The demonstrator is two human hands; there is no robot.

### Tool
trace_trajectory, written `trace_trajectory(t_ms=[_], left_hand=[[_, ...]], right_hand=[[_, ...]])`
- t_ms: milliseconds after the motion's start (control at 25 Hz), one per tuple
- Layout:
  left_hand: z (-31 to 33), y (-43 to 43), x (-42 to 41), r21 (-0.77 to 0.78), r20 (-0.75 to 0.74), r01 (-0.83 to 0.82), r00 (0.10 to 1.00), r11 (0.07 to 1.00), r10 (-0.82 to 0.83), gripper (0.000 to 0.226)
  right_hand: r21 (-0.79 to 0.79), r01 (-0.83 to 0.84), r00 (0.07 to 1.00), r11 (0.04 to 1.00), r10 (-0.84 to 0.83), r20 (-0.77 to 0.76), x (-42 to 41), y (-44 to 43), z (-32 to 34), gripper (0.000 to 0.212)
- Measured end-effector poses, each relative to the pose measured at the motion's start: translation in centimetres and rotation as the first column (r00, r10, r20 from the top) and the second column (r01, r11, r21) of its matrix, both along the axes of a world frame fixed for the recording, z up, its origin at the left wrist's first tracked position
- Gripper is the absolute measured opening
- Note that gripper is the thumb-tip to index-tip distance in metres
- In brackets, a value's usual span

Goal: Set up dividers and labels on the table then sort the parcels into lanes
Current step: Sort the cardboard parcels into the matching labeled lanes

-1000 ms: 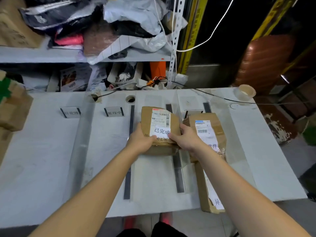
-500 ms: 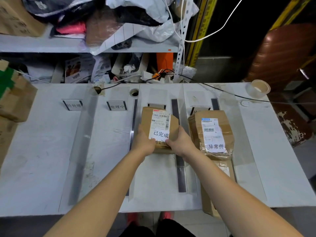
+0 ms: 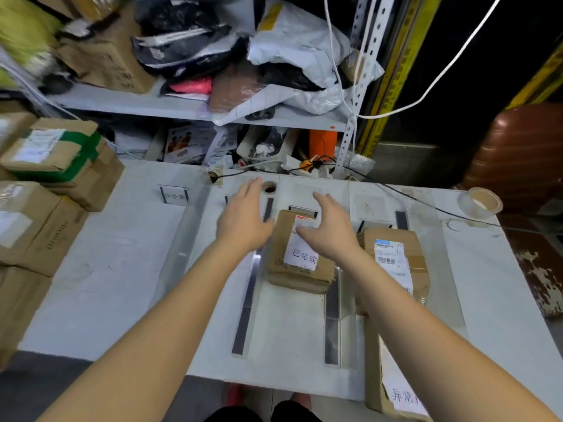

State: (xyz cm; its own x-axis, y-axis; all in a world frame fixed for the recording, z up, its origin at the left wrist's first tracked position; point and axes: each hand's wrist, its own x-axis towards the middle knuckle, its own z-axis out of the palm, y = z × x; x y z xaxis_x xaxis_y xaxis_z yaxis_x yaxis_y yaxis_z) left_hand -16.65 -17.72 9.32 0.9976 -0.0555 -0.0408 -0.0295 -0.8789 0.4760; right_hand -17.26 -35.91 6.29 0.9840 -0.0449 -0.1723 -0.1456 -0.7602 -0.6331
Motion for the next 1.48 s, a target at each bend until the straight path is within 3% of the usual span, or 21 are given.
trace_trajectory(t_ms=[200,400,520,720,1160,1480], left_hand=[[3.8,8.7,-0.3,0.344,0.088,-0.087,0.994,0.935,0.060,0.077],[5.6,17.5,-2.0,0.442,0.181,-0.194,0.975,0.876,0.125,0.067],[5.1,23.0,-3.8,0.491,0.139,-0.219,0.975,0.843,0.173,0.066],[4.8,32.9,-6.3,0.472,0.094,-0.244,0.969,0.847,0.227,0.061],[4.8,52.2,-9.0,0.393,0.084,-0.355,0.932,0.848,0.351,0.059],[5.1,61.7,-10.8,0.280,0.008,-0.547,0.823,0.789,0.568,0.068]], right_hand=[[-0.239,-0.245,0.962,0.939,0.267,0.064,2.7,2.8,4.0,0.088],[-0.345,-0.314,0.915,0.884,0.379,0.138,3.2,9.1,6.9,0.088],[-0.385,-0.341,0.900,0.858,0.416,0.132,2.5,13.9,6.7,0.088],[-0.418,-0.367,0.890,0.831,0.445,0.103,1.0,23.2,7.1,0.078],[-0.362,-0.493,0.827,0.791,0.555,0.088,0.6,43.9,6.9,0.082],[-0.058,-0.631,0.765,0.774,0.633,0.116,2.5,56.7,5.6,0.080]])
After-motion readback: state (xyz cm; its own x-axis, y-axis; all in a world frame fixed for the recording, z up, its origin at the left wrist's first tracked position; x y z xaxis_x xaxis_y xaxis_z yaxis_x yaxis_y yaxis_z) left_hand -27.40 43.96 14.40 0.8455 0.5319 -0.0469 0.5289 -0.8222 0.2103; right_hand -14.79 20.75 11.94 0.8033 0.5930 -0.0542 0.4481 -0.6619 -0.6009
